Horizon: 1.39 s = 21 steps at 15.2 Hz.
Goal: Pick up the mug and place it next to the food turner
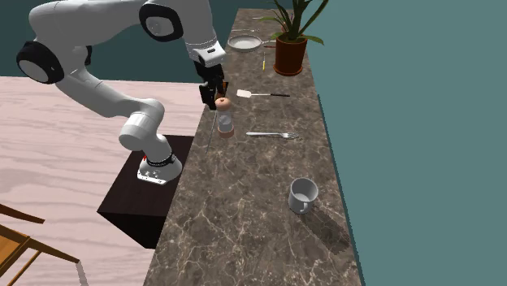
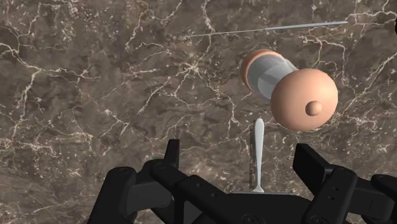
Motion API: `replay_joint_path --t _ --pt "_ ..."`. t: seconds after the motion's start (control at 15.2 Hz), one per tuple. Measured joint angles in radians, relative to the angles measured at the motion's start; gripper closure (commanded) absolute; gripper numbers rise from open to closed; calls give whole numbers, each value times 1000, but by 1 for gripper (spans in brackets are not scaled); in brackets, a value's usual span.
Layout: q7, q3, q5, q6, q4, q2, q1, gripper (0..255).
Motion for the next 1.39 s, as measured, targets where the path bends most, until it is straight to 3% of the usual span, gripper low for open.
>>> replay_joint_path --t 0.2,0.59,1.39 --pt "-18 -14 -10 26 7 36 -4 0" --pt "-87 -71 -43 133 68 216 -17 0" --pt "-242 -175 -42 279 342 656 -41 0"
